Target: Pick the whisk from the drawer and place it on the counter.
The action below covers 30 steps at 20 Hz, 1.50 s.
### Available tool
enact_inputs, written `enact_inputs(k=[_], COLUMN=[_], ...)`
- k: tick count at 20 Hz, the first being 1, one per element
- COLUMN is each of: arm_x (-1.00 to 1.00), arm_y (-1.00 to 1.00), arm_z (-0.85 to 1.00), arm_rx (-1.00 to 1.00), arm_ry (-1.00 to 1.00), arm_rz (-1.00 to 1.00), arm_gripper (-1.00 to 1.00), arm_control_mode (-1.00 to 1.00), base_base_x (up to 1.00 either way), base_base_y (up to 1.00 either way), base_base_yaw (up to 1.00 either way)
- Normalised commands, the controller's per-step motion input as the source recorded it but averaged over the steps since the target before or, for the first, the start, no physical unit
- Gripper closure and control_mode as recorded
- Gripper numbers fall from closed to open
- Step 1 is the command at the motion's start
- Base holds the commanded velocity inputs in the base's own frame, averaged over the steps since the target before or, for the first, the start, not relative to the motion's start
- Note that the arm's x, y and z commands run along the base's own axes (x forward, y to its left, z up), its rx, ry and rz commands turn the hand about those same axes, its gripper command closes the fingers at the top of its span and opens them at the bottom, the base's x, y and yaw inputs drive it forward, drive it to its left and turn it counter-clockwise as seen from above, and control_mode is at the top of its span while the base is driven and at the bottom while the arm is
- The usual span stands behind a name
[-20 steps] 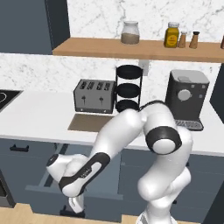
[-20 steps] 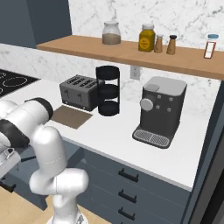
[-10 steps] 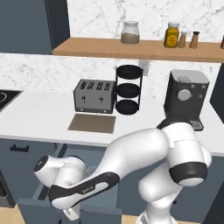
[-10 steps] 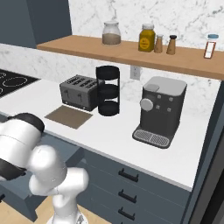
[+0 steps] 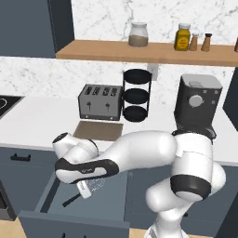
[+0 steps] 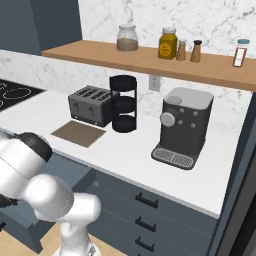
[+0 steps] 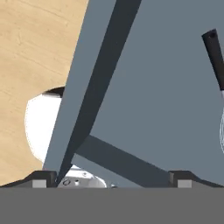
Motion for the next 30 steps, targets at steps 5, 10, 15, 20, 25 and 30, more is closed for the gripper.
enact_inputs(k=[5,10,15,20,25,30], arm_x=[0.42,-0.01,0.09,0.18,0.16,0.26], arm_y=[0.38,0.57,0.16,0.1,0.01,0.0], arm_z=[-0.58,-0.32,-0.23,-0.24,-0.29,-0.33], arm_rx=[0.0,-0.09,-0.02,0.0,-0.01,0.0], arm_ry=[0.06,0.0,0.0,0.0,0.0,0.0], arm_rz=[0.28,0.22,0.02,0.0,0.0,0.0], arm_gripper=[-1.0,-1.0,-1.0,-1.0,-1.0,-1.0], arm_control_mode=[-1.0,-1.0,-1.0,-1.0,-1.0,-1.0], base_base_x=[0.0,0.0,0.0,0.0,0.0,0.0], base_base_y=[0.0,0.0,0.0,0.0,0.0,0.0], base_base_yaw=[0.0,0.0,0.0,0.0,0.0,0.0])
